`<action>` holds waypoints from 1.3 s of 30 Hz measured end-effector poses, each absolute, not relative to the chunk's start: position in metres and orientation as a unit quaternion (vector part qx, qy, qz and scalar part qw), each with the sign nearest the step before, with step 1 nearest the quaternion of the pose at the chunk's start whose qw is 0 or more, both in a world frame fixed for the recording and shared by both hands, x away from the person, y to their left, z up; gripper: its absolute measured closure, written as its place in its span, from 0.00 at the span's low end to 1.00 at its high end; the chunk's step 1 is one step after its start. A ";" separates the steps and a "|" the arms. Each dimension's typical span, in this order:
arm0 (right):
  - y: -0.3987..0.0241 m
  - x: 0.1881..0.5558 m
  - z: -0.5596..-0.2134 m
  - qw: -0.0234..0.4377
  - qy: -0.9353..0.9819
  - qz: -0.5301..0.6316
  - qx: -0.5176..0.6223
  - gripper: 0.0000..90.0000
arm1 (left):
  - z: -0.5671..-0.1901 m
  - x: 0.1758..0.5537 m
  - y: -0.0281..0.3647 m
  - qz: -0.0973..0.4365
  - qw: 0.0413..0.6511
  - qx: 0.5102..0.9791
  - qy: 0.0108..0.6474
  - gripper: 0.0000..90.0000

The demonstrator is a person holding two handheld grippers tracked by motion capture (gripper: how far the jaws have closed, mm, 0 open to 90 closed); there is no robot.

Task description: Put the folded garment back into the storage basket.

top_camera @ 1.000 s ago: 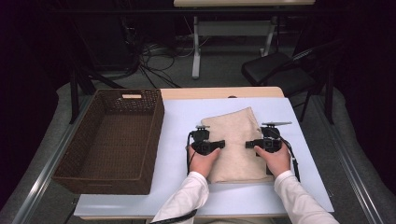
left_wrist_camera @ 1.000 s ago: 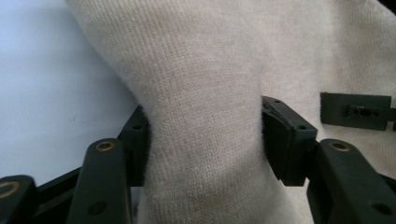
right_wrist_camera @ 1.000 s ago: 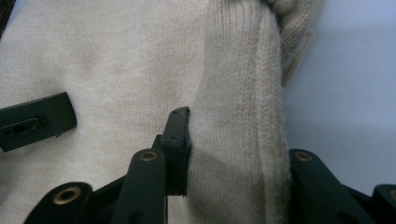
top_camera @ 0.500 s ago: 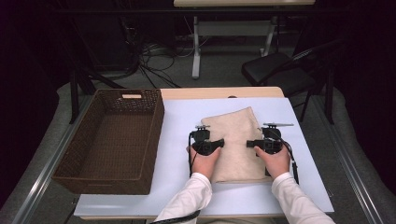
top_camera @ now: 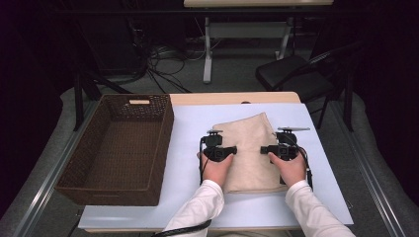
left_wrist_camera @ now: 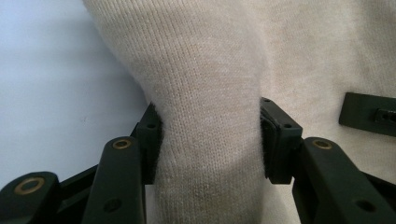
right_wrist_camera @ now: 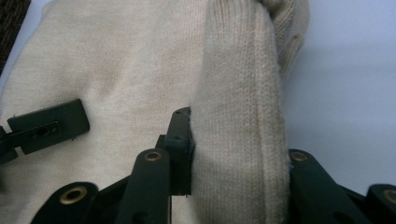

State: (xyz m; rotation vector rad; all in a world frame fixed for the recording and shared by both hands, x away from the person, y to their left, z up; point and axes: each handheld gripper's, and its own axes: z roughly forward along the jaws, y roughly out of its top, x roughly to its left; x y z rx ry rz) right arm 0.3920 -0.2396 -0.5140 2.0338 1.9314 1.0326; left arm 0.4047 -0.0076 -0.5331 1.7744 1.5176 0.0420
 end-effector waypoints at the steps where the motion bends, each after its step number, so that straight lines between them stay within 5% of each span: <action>1: -0.240 0.392 -0.513 0.078 0.649 0.342 0.675 0.74 | -0.532 0.405 -0.007 0.013 0.392 0.699 0.598 0.58; 39: -0.223 0.418 -0.485 0.054 0.632 0.374 0.677 0.75 | -0.493 0.442 0.013 0.016 0.377 0.713 0.591 0.59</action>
